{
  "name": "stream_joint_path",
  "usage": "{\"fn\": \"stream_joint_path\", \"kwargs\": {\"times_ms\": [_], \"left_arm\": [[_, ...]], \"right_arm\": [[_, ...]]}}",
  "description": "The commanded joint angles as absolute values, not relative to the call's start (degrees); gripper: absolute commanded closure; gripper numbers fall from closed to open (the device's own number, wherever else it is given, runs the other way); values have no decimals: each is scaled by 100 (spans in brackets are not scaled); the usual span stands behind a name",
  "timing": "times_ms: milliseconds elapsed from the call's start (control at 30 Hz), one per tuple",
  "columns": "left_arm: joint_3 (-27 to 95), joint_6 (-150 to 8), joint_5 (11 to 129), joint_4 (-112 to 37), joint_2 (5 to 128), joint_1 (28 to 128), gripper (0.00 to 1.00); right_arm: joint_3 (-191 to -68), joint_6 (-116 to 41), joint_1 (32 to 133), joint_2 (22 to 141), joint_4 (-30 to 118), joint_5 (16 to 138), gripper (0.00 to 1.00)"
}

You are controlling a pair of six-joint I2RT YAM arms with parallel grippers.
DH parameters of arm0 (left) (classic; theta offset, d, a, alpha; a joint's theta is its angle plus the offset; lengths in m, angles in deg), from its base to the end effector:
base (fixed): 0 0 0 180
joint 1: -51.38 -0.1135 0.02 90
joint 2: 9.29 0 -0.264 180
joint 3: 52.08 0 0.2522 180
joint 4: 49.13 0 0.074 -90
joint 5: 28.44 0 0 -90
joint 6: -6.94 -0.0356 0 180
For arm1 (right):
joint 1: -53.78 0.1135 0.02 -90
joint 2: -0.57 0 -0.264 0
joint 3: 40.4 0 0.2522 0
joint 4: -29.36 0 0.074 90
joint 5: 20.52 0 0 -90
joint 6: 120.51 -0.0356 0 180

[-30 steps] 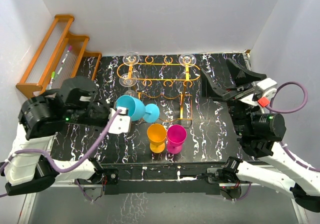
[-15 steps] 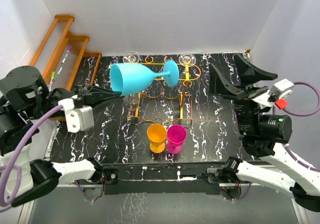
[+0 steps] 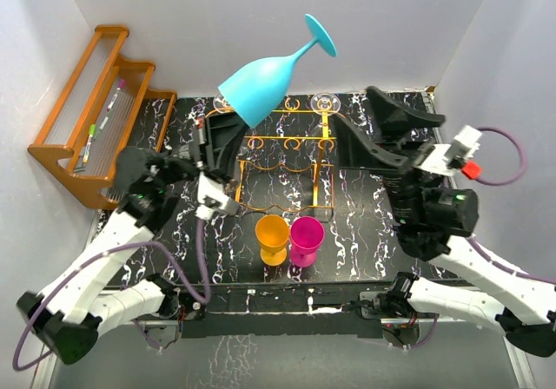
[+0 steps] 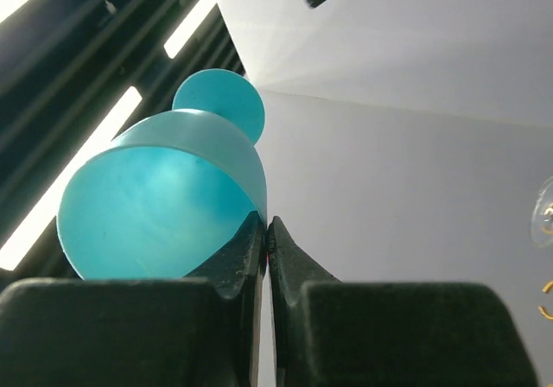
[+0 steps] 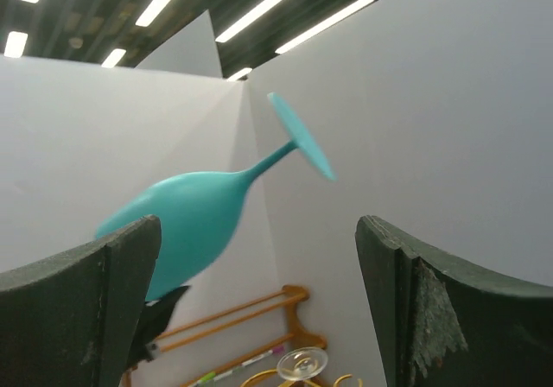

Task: Place the wine glass upside down on the wine glass rack

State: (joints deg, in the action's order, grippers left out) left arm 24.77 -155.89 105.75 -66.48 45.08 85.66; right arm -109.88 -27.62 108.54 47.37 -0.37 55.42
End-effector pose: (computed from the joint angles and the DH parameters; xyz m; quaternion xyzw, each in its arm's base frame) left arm 0.1312 -0.1195 0.4883 0.5184 -0.0407 0.1265 0.8448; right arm 0.0868 0.1079 0.4892 -0.0527 0.3360 0.3755 0.8622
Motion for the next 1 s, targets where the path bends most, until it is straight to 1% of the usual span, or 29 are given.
{"fn": "stream_joint_path", "kwargs": {"times_ms": [0, 100, 200, 333, 500, 667, 833, 967], "left_arm": [[1997, -16825, 10783, -9565, 4830, 8796, 100], [1740, -17142, 10913, -9849, 4921, 8828, 100], [1460, -17325, 11028, -10368, 5025, 8931, 100], [1314, -17551, 11088, -10403, 5083, 9090, 100], [1104, -17596, 11094, -10405, 5058, 9110, 100], [995, -17716, 11047, -10314, 5096, 9136, 100], [935, -17837, 11074, -10282, 5174, 9245, 100], [877, -17970, 11133, -10183, 5203, 9299, 100]], "right_arm": [[-11101, -3452, 10880, 5134, -614, 6293, 1], [-10975, -3744, 10879, 5345, -1249, 6539, 6], [-10980, -4004, 10864, 5611, -1728, 6743, 17], [-11042, -4328, 10758, 5851, -2162, 6944, 28], [-11185, -4887, 10459, 6006, -2380, 7411, 34], [-11226, -5500, 10239, 6140, -2771, 7778, 33], [-11295, -5799, 10194, 6271, -2792, 7975, 26], [-11303, -5957, 10185, 6420, -2934, 8046, 26]]}}
